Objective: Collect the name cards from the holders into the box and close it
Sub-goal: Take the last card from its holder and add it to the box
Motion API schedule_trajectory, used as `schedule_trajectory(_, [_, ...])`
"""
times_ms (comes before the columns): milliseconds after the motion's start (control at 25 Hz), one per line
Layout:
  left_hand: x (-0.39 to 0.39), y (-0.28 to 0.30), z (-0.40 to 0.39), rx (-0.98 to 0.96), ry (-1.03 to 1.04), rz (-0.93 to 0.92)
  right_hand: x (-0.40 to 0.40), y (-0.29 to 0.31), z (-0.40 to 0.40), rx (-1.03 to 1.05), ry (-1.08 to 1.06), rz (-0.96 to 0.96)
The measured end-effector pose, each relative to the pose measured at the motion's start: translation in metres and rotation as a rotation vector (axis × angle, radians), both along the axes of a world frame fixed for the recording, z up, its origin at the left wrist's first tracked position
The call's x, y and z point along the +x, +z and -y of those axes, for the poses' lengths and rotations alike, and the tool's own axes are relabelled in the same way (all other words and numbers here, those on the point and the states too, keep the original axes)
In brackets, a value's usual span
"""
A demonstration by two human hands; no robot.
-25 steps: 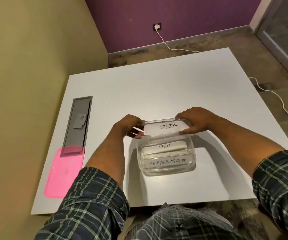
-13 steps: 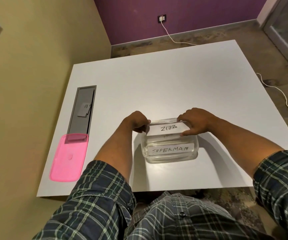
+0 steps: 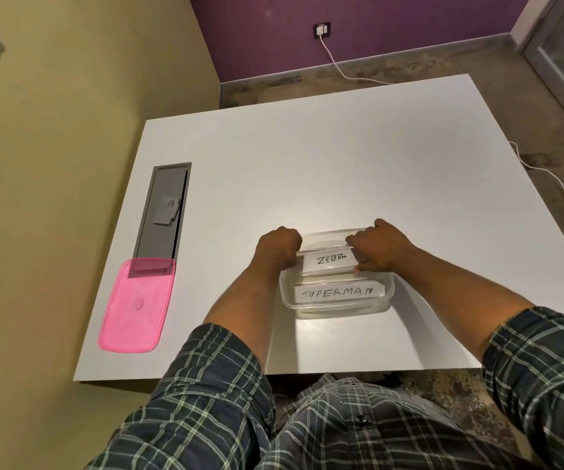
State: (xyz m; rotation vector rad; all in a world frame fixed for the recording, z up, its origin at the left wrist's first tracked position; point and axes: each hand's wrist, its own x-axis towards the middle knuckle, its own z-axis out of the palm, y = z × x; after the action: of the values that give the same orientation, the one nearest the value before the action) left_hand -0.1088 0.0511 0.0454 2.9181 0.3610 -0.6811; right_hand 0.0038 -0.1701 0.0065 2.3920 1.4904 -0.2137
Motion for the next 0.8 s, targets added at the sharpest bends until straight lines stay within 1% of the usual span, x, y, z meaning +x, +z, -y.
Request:
schedule_trajectory(120, [0.002, -0.003, 0.002, 0.073, -0.061, -0.001, 0.003, 0.0, 0.001, -0.041, 0.0, -0.063])
schedule_trajectory(200, [0.002, -0.001, 0.004, 0.168, -0.148, 0.016, 0.008, 0.006, 0.004, -0.028, 0.001, -0.1])
schedule_trajectory(320, [0.003, 0.001, 0.002, 0.356, -0.295, 0.068, 0.014, 0.01, 0.008, 0.006, 0.068, -0.064])
schedule_trajectory(400, [0.004, 0.0, -0.001, 0.397, -0.335, 0.083, 0.017, 0.009, 0.009, 0.01, 0.095, -0.042])
schedule_trajectory(520, [0.005, -0.004, -0.001, 0.374, -0.321, 0.053, 0.018, 0.007, 0.006, 0.002, 0.118, -0.034])
schedule_trajectory(800, [-0.001, -0.009, -0.005, 0.227, -0.137, 0.086, 0.026, 0.009, 0.0, -0.043, 0.221, -0.04])
